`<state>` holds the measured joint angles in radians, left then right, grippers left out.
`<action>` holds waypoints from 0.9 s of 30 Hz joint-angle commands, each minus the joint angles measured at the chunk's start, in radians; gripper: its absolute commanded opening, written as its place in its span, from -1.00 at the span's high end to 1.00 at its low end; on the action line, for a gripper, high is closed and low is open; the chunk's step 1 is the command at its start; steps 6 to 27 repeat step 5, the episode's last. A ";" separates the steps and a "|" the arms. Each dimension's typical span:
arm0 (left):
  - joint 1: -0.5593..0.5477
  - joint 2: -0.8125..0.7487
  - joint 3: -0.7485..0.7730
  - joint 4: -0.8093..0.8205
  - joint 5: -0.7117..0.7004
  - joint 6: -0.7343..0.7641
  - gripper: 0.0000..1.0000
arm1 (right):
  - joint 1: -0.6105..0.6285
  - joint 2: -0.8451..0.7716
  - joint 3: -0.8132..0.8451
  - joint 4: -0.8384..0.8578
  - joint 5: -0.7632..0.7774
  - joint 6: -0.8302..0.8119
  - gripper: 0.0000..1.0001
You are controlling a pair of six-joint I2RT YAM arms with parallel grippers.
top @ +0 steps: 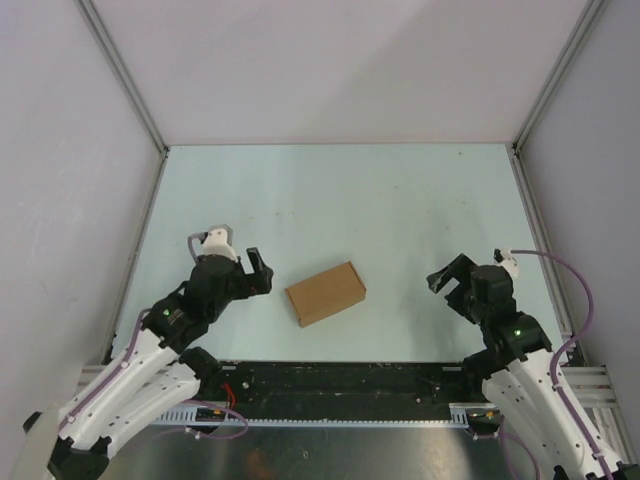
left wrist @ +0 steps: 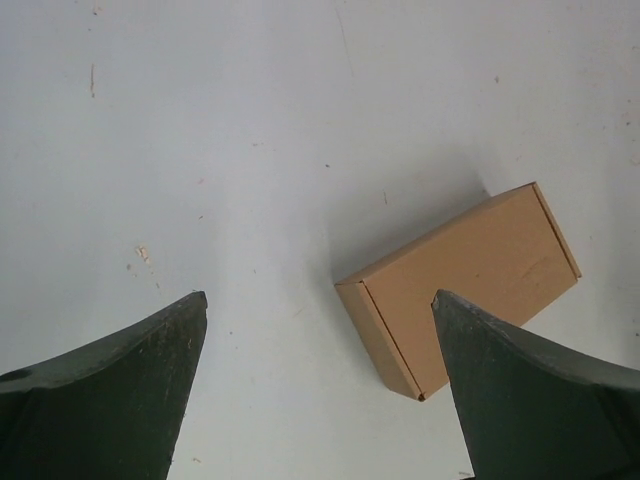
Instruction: Fold the paper box
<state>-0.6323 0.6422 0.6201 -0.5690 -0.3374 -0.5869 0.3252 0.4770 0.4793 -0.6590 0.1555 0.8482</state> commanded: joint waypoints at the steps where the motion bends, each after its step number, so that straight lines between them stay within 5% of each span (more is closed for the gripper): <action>1: 0.005 -0.062 -0.007 -0.028 -0.054 -0.051 -1.00 | 0.002 0.005 0.042 -0.025 0.095 0.046 -1.00; 27: 0.005 -0.067 -0.005 -0.042 -0.086 -0.059 -0.99 | 0.000 -0.003 0.041 -0.024 0.093 0.046 -0.99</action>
